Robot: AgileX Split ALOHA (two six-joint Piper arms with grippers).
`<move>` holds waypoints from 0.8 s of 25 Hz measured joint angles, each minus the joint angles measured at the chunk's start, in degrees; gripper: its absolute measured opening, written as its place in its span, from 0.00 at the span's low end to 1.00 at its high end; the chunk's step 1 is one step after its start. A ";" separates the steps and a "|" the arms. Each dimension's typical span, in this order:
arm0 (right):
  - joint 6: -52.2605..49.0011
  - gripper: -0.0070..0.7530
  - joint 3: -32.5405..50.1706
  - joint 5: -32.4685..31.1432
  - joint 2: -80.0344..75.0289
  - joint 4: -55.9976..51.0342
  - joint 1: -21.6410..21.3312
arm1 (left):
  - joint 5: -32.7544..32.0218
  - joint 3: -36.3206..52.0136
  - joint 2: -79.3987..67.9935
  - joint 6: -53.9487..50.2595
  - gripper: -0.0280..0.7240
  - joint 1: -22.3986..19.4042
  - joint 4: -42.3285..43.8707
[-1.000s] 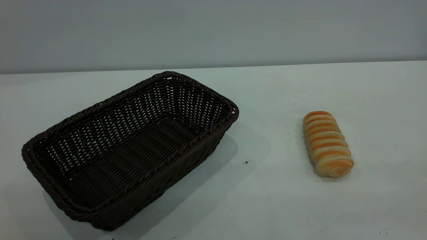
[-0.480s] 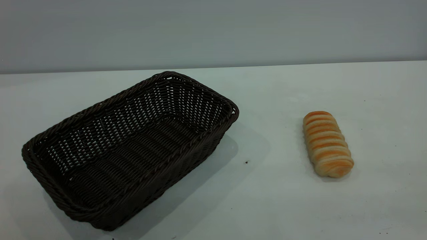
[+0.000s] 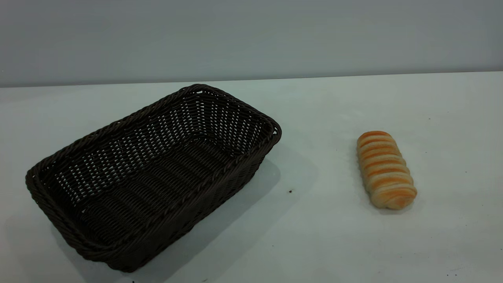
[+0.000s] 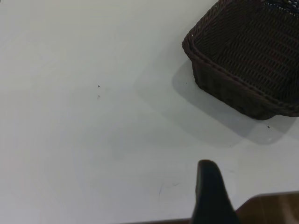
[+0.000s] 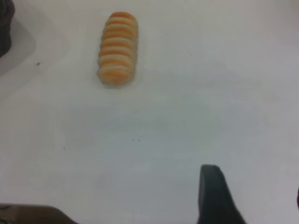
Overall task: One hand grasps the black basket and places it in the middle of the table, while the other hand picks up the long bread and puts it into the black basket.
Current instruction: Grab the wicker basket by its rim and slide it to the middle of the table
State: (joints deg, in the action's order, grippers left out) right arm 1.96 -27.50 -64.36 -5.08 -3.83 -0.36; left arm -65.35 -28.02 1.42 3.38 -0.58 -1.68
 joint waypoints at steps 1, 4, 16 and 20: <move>0.00 0.53 0.00 0.00 0.00 0.00 0.00 | 0.00 0.00 0.00 0.00 0.74 0.00 0.00; 0.00 0.53 0.00 0.00 0.00 0.00 0.00 | 0.00 0.00 0.00 0.00 0.74 0.00 0.00; 0.00 0.53 0.00 0.00 0.00 -0.36 0.00 | 3.75 -1.66 0.00 -12.13 0.74 0.00 -1.37; -0.25 0.53 0.00 0.47 0.00 -1.05 0.00 | 15.91 -3.91 0.00 -15.72 0.74 0.00 -7.73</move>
State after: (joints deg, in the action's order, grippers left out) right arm 1.70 -27.50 -63.89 -5.08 -4.89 -0.36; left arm -49.44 -31.94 1.42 -12.34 -0.58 -9.41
